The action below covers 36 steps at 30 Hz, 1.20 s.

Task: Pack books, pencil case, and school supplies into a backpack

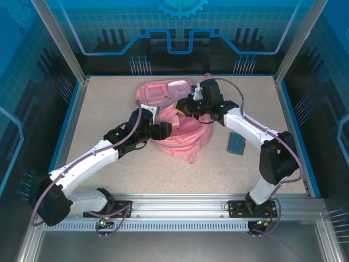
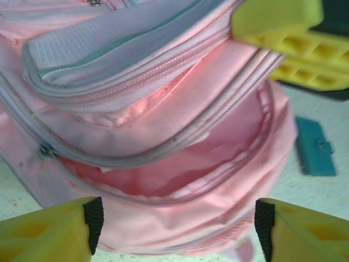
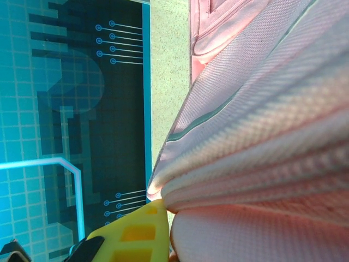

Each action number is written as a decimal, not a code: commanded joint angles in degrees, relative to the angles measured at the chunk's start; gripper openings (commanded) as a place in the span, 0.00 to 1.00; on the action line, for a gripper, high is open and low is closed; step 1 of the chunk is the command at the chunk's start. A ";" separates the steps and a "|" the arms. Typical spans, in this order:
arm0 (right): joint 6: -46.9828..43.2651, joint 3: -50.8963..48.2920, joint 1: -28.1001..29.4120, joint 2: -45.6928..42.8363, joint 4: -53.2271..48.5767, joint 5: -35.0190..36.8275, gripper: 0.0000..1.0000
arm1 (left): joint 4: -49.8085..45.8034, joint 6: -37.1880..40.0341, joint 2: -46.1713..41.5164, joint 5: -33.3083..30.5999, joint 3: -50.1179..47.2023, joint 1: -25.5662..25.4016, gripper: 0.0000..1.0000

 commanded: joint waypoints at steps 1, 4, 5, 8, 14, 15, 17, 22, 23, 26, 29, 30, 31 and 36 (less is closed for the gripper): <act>-1.64 -0.46 -1.09 -4.41 0.44 -3.86 0.04 | 1.54 16.45 3.00 -3.49 2.69 0.23 0.80; -1.29 -1.48 -1.87 -5.46 1.03 -4.39 0.04 | 4.41 21.64 6.73 -4.17 3.82 0.24 0.85; -1.16 -1.79 -2.05 -5.77 1.21 -4.52 0.04 | 5.24 22.55 8.29 -5.21 4.44 0.18 0.85; -1.07 -2.80 -2.74 -6.64 1.15 -4.92 0.04 | 7.67 23.48 11.83 -8.46 6.49 0.24 0.86; -0.16 -5.62 -4.12 -7.85 1.94 -6.27 0.06 | 13.34 24.45 15.92 -10.25 8.39 0.36 0.77; -0.18 -6.20 -4.32 -8.12 1.84 -6.38 0.07 | 13.96 24.49 16.47 -10.81 8.85 0.40 0.75; -0.27 -7.55 -4.68 -8.65 1.83 -6.42 0.11 | 15.14 25.08 17.25 -11.64 9.41 0.42 0.69; -2.57 -12.20 -5.40 -11.15 -0.54 -3.49 0.41 | 18.25 26.08 17.69 -11.27 10.29 0.39 0.42; -3.33 -13.15 -5.45 -11.84 -1.30 -2.35 0.42 | 18.48 26.08 17.65 -10.50 10.38 0.38 0.39; -4.58 -17.39 -5.05 -14.71 -1.93 1.31 0.43 | 18.85 25.83 17.18 -7.84 10.55 0.35 0.27; -4.93 -22.17 -3.92 -18.19 -0.81 6.37 0.44 | 18.80 25.05 16.60 -6.56 10.51 0.25 0.19; -5.02 -23.70 -3.29 -19.12 0.16 7.67 0.44 | 18.69 24.73 16.19 -6.12 10.54 0.16 0.17; -4.94 -25.02 -2.64 -19.51 1.47 8.78 0.44 | 18.93 24.28 15.75 -5.83 10.41 0.00 0.15; -2.90 -26.98 -0.61 -15.73 8.25 9.34 0.35 | 20.39 22.83 13.73 -4.50 9.23 -1.22 0.10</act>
